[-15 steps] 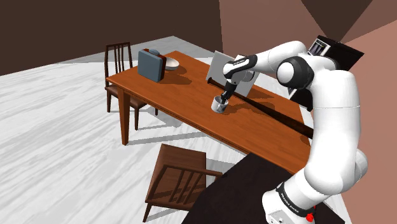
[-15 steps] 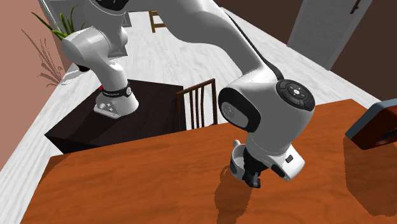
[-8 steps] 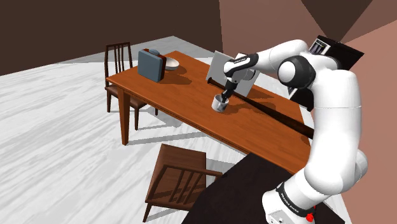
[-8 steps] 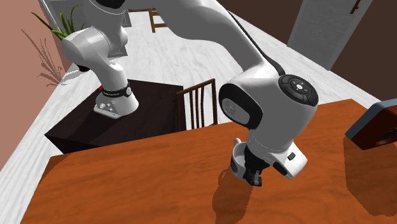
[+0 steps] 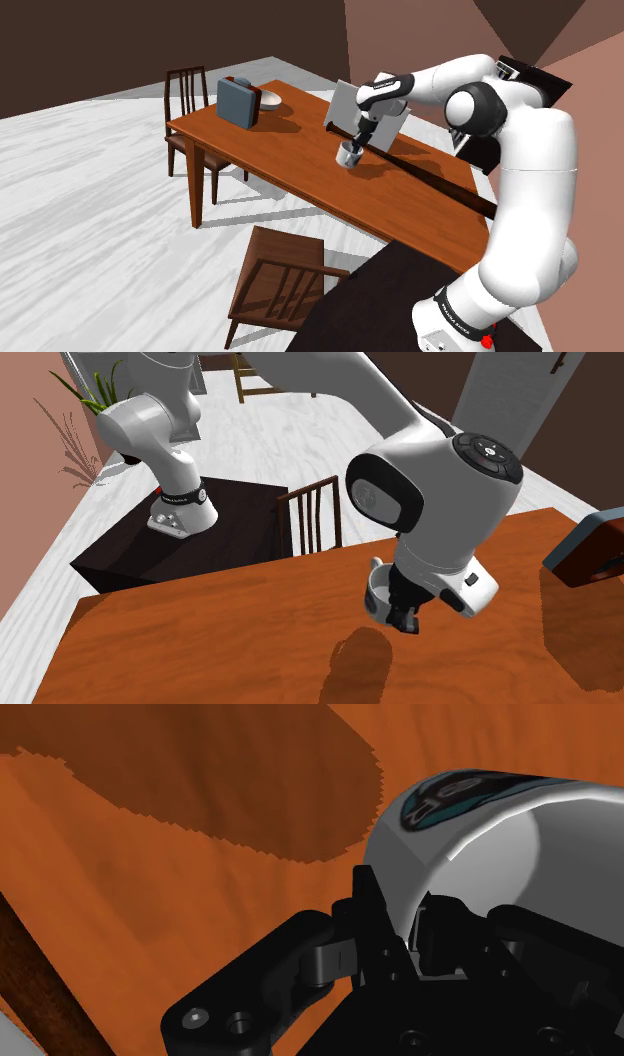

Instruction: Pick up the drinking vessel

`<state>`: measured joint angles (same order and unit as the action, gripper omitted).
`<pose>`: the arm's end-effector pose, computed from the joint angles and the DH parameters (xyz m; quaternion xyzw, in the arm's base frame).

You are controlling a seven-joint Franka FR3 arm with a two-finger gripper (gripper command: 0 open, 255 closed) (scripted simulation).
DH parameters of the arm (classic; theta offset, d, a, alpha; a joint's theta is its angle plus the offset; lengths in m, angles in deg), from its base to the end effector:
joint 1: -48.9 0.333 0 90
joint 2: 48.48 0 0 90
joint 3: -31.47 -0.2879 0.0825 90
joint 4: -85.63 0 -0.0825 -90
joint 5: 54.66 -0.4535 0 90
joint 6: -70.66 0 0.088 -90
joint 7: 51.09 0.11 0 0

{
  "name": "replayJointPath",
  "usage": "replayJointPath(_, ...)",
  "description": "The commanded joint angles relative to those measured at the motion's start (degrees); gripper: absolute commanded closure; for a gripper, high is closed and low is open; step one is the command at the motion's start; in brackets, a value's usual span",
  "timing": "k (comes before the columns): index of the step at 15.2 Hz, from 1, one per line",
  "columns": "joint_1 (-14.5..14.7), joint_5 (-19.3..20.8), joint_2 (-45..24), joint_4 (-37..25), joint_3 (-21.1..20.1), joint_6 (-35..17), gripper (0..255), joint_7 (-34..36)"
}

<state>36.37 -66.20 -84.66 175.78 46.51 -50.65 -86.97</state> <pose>0.6603 -0.3149 0.2100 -0.9987 -0.0391 0.0231 0.0220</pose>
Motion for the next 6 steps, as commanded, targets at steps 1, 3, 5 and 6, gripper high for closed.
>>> replayJointPath(1,0.09,0.23,0.76,-0.33,0.15,1.08,255,0.16)
replayJointPath(3,0.17,0.47,1.53,-0.69,0.30,2.20,255,0.31)
replayJointPath(5,0.21,0.60,1.97,-0.92,0.39,2.85,255,0.40)
replayJointPath(6,0.21,0.60,1.96,-0.93,0.39,2.85,255,0.40)
